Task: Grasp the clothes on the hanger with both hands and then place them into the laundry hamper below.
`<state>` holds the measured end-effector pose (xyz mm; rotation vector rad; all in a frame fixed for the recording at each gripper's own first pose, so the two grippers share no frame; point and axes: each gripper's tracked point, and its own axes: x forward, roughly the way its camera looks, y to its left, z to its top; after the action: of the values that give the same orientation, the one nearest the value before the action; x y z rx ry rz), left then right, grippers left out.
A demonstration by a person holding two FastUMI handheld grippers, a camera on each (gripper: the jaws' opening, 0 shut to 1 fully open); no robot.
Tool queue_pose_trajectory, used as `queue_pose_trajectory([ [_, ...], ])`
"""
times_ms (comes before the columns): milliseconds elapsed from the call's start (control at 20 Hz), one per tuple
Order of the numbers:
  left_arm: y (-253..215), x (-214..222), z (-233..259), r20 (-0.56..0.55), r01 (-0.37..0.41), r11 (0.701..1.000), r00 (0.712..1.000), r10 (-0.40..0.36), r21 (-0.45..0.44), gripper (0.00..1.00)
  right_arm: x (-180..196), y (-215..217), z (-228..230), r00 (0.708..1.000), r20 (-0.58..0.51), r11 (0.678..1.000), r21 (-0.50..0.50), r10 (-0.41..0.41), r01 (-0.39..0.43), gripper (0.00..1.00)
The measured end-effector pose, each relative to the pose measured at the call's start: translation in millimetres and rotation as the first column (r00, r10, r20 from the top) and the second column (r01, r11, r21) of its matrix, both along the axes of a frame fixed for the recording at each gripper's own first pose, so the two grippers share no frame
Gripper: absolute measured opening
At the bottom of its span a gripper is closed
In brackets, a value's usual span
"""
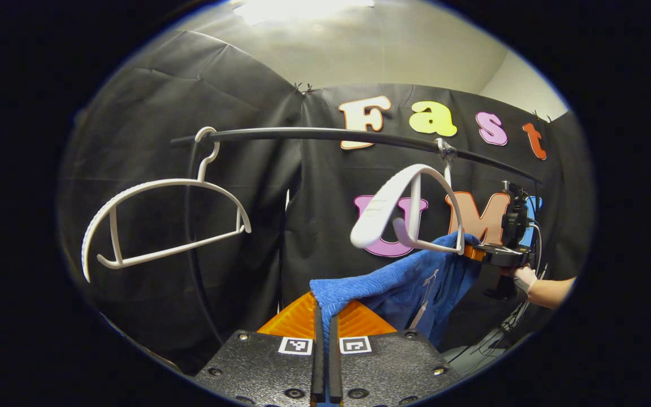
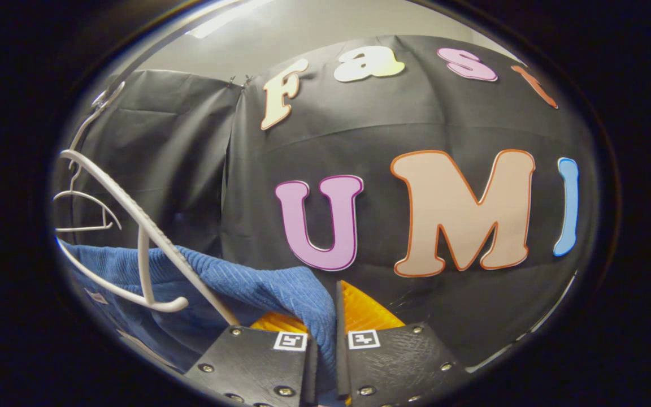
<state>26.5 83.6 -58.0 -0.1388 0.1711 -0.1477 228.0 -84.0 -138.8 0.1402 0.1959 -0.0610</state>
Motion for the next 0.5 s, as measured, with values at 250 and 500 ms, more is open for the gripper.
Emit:
queue_pose_trajectory([
  [250,-6,-7,-12,-0.027,0.007,1.000,1.000,-0.006,0.015,0.03,-14,0,-11,0.999,-0.032,1.000,-0.003,-0.008,0.008,0.12],
  [500,-18,-16,-25,-0.055,0.041,0.999,0.998,-0.039,0.029,0.03,-31,-6,-36,0.995,-0.094,0.999,-0.023,-0.031,0.029,0.12],
])
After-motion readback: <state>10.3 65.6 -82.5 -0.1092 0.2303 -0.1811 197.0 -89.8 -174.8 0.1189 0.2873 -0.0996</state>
